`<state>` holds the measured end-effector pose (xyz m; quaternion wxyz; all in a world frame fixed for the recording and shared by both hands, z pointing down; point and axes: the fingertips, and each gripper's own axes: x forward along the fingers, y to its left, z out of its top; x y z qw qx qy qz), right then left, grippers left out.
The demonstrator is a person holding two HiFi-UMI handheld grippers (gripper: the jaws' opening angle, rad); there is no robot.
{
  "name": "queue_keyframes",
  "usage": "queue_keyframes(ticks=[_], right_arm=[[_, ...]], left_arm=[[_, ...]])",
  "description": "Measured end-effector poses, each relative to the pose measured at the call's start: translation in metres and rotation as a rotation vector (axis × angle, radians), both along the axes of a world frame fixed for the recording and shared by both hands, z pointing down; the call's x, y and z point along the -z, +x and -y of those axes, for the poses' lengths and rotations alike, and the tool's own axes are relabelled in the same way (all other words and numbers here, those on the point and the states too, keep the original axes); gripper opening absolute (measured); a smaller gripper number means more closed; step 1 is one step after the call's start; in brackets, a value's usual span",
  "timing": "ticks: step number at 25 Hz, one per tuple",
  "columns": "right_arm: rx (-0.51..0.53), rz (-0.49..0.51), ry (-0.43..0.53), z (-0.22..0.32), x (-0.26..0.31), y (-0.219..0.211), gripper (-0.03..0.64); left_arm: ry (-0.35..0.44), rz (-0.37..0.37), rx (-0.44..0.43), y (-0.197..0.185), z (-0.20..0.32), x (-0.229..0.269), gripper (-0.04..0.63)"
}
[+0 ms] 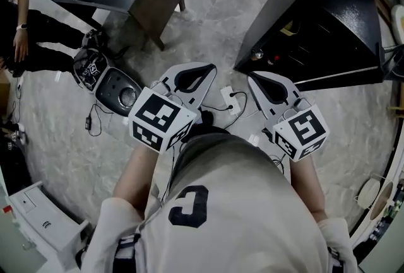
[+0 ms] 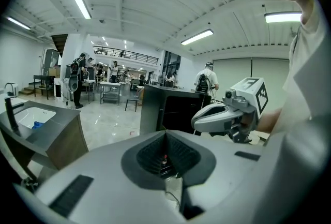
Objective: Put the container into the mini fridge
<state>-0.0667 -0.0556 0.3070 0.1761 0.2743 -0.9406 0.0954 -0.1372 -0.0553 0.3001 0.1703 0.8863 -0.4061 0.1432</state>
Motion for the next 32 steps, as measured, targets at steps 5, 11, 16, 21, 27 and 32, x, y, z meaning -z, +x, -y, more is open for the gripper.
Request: queue_keyframes(ticks=[5,11,16,21,27,32], right_arm=[[-0.031,0.026,0.024,-0.026,0.007,0.051,0.031],[-0.081,0.071,0.033,-0.053,-0.001,0.118,0.029],[-0.08,0.116,0.047,-0.079,0.002,0.158,0.029],[-0.013,0.168,0.024,-0.105,-0.002,0.165,0.029],[0.095,0.175,0.06,-0.123,0.021,0.139,0.029],[0.131,0.185,0.094,-0.121,0.034,0.103,0.029]], left_arm=[[-0.044,-0.048,-0.051,0.064,-0.019,0.0,0.055],[-0.025,0.0,-0.1,0.13,-0.045,-0.002,0.055],[-0.03,0.034,-0.093,0.168,-0.074,-0.004,0.055],[-0.018,0.04,-0.042,0.182,-0.105,0.001,0.055],[0.013,0.033,0.024,0.164,-0.122,0.02,0.055],[0.065,0.055,0.032,0.129,-0.117,0.033,0.055]])
